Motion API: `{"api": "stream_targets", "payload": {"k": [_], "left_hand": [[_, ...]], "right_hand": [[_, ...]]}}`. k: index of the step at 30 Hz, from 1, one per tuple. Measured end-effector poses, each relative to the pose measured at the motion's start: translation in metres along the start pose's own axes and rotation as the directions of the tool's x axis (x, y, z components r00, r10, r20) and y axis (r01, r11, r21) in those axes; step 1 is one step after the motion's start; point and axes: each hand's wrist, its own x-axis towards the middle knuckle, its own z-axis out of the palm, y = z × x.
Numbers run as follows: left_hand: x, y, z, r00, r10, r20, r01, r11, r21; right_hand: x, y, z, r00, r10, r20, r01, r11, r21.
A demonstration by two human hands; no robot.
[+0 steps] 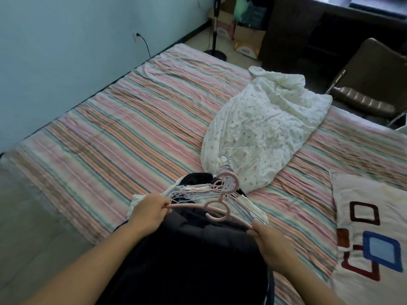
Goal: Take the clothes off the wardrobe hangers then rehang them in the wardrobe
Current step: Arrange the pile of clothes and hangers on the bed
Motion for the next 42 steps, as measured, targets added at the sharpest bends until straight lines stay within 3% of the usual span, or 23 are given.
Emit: {"api": "stream_targets", "payload": {"k": [4,6,9,14,19,26,30,34,39,42], "left_hand": [[-0.053,-0.002,-0.041,0.994,-0.071,-0.079,0.062,0.992,-0.112],[-0.086,-0.008,-0.059,0.991,-0.085,-0.102,0.063,0.976,-0.207],[-0.138,-0.020,-0.082,0.982,-0.074,-0.172,0.013,0.943,-0.332],[-0.231,-0.034,-0.120,0.920,-0.125,-0.371,-0.079,0.869,-0.488],[-0.341,-0.050,-0.162,0.852,-0.193,-0.486,-0.126,0.827,-0.549],[-0.511,-0.079,-0.206,0.760,-0.255,-0.597,-0.115,0.852,-0.511],[-0.593,-0.090,-0.219,0.659,-0.226,-0.718,-0.196,0.869,-0.453],[-0.663,-0.090,-0.222,0.487,-0.257,-0.835,-0.228,0.885,-0.406],[-0.745,-0.093,-0.226,0.341,-0.273,-0.900,-0.163,0.925,-0.342],[-0.784,-0.093,-0.226,0.303,-0.304,-0.903,-0.084,0.936,-0.343]], "right_hand": [[-0.029,-0.041,-0.025,0.993,-0.082,-0.085,0.083,0.997,0.010],[-0.046,-0.064,-0.037,0.988,-0.100,-0.121,0.113,0.988,0.106],[-0.074,-0.100,-0.055,0.978,-0.101,-0.181,0.153,0.940,0.304],[-0.122,-0.164,-0.079,0.948,-0.199,-0.247,0.288,0.867,0.408],[-0.181,-0.236,-0.097,0.899,-0.337,-0.281,0.430,0.804,0.411],[-0.269,-0.344,-0.112,0.755,-0.595,-0.274,0.654,0.708,0.265],[-0.305,-0.400,-0.111,0.653,-0.705,-0.277,0.757,0.592,0.278],[-0.335,-0.452,-0.105,0.563,-0.772,-0.293,0.816,0.464,0.344],[-0.368,-0.513,-0.096,0.451,-0.856,-0.252,0.866,0.351,0.357],[-0.381,-0.542,-0.091,0.354,-0.916,-0.190,0.899,0.278,0.339]]}}
